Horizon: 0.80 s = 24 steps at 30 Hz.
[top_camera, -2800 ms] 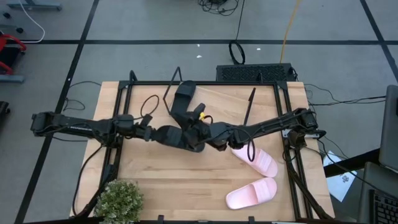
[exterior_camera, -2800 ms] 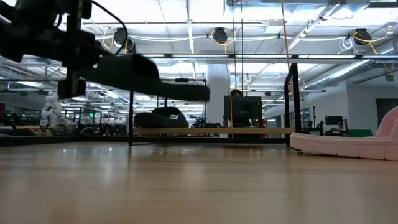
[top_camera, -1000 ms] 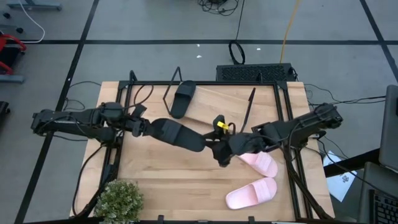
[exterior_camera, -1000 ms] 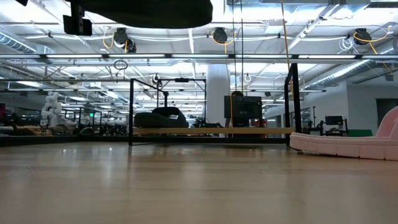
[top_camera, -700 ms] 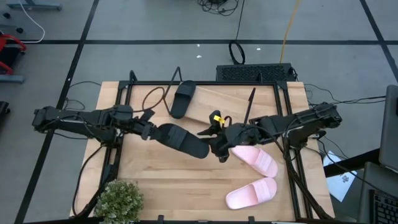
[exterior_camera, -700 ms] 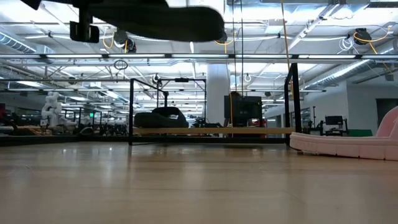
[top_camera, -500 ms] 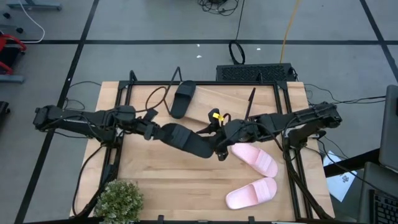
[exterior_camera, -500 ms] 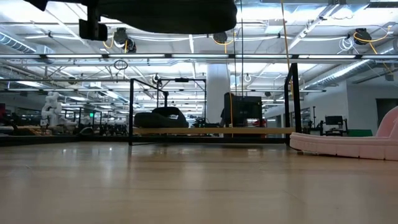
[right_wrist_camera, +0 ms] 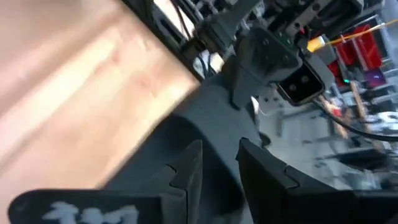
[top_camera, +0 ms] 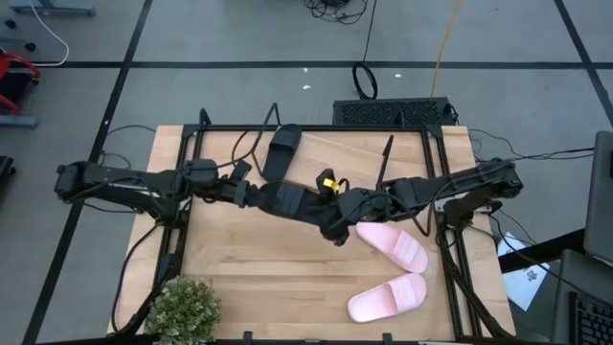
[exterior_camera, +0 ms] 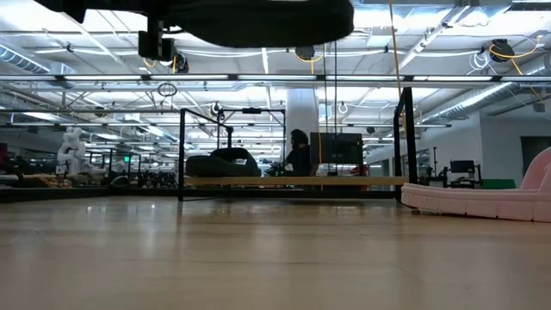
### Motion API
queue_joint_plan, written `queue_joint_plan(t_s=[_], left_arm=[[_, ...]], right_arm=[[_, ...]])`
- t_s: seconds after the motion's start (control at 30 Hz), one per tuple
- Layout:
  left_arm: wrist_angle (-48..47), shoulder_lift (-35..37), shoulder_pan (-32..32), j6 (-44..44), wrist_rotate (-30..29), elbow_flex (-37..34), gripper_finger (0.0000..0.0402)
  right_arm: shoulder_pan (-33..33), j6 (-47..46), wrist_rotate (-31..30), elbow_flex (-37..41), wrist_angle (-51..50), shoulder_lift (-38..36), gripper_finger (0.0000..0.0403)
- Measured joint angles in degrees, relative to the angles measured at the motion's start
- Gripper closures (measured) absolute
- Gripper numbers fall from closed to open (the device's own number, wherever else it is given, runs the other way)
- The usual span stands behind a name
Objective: Pick and place slides into the shelf
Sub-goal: Put the black slipper on the shelf
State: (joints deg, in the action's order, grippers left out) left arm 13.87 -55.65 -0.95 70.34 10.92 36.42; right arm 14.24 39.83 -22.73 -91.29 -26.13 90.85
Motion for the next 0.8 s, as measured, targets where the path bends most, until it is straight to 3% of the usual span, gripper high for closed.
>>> queue_joint_plan(t_s=[0.8], left_arm=[[3.6,-1.5,-0.1,2.0,-1.6,0.0,0.0401]], right_arm=[[0.0,5.9,-4.3,0.0,-0.7,0.0,0.0307]])
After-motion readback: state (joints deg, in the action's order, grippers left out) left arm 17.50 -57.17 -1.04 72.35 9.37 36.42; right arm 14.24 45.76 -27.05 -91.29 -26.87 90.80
